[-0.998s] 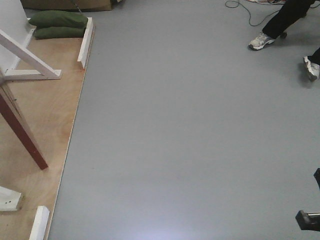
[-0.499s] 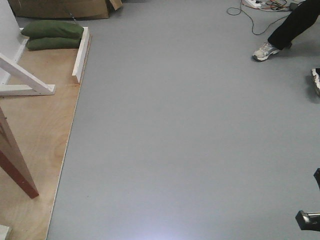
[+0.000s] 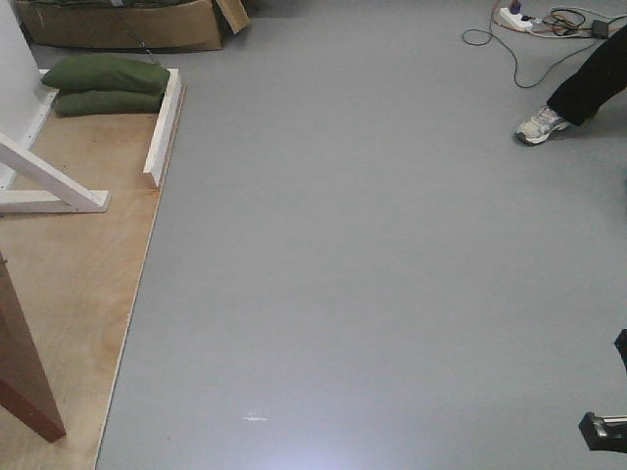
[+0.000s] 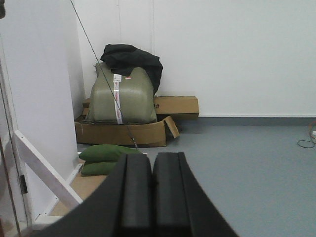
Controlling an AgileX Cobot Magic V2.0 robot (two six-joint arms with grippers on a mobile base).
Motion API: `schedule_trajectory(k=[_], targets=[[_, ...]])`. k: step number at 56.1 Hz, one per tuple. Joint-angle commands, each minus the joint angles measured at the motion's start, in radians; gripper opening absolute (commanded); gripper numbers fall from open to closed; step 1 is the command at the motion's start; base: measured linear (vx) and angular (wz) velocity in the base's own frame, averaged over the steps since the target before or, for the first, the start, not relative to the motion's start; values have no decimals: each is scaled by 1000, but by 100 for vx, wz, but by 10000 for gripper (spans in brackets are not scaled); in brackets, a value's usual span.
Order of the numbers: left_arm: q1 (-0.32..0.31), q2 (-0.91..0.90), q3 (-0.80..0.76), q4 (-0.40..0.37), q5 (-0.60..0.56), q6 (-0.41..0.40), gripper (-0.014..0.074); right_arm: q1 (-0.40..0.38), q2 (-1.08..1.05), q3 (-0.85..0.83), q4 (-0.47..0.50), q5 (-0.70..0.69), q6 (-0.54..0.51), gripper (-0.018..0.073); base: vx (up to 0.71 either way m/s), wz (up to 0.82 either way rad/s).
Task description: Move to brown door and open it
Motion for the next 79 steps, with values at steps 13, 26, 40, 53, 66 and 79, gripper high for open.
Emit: schedule_trajectory(k=[13, 26, 40, 53, 66, 79], targets=[[4, -15, -28, -3, -81, -6, -3, -2, -16, 4, -7, -82, -6, 0, 24, 4], [-2, -15, -28, -3, -81, -6, -3, -2, -16, 4, -7, -82, -6, 0, 17, 3], [-1, -13, -28, -3, -81, -6, -3, -2, -9, 4, -7, -82, -6, 0, 12, 2], [-1, -13, -28, -3, -81, -6, -3, -2, -9, 4, -7, -82, -6, 0, 9, 1], [-1, -13, -28, -3, -81, -6, -3, -2, -9, 4, -7, -82, -6, 0, 6, 1], [2, -12, -28, -3, -82, -4, -3, -2, -9, 4, -7, -82, -6, 0, 3, 0]])
